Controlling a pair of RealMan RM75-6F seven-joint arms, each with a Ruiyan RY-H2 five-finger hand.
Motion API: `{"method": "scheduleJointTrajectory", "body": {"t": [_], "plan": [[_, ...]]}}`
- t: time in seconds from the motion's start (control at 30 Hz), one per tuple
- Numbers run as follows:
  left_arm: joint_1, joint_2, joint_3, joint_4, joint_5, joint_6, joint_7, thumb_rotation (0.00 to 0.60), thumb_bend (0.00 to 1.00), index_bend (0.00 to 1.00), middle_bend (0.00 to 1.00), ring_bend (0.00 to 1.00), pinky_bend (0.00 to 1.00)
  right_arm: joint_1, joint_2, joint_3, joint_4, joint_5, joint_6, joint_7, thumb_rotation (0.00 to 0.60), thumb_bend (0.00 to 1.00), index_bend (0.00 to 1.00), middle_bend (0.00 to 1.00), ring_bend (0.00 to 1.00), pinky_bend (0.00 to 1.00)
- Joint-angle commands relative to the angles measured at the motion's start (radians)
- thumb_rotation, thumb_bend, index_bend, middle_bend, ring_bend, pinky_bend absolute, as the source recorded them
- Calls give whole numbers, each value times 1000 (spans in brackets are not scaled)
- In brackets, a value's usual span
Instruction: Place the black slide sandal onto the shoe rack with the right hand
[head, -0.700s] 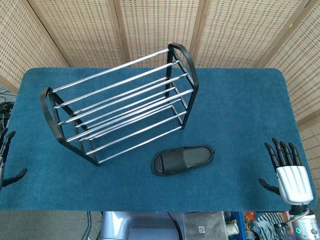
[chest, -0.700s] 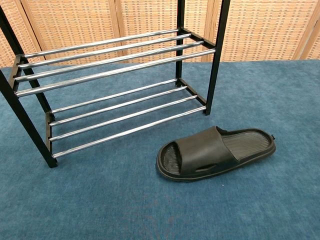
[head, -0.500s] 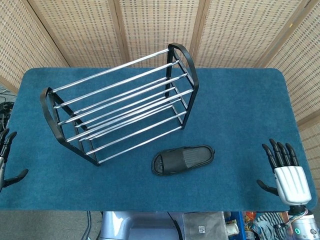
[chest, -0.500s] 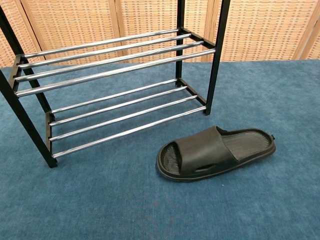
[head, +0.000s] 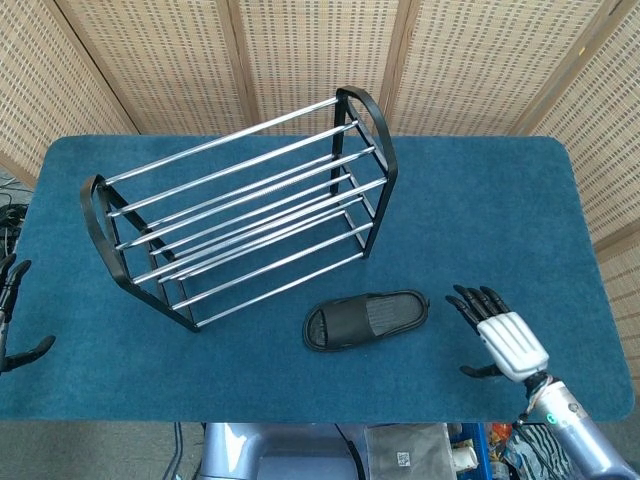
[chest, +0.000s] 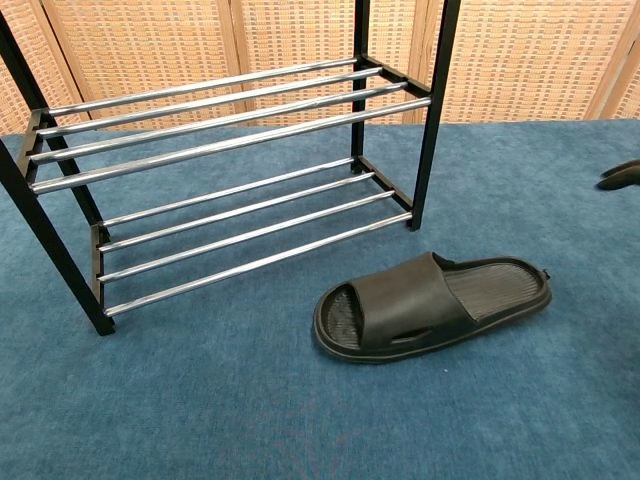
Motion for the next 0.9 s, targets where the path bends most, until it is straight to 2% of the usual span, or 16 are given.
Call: {"method": "scheduleJointTrajectory", "body": {"t": [0.03,0.23,0.5,0.9], "plan": [[-7,-3,-7,3,-17,-12,4,600,186,0,0,0,0,90,-42,31,26,90,-132,6,600,0,0,0,0,0],[-25,-9,-19,9,-57,-45,16,600,186,0,0,0,0,169,-149,64,93,185,-235,-80,600,0,0,0,0,0],[-44,-14,-33,19,-101,-77,20,600,185,0,0,0,0,256,-242,93,205,285,-330,-182,600,0,0,0,0,0],[-61,-23,-40,28,-137,-101,35,600,185,0,0,0,0,334,-321,81,308,372,-439,-216,600,0,0,0,0,0]]}}
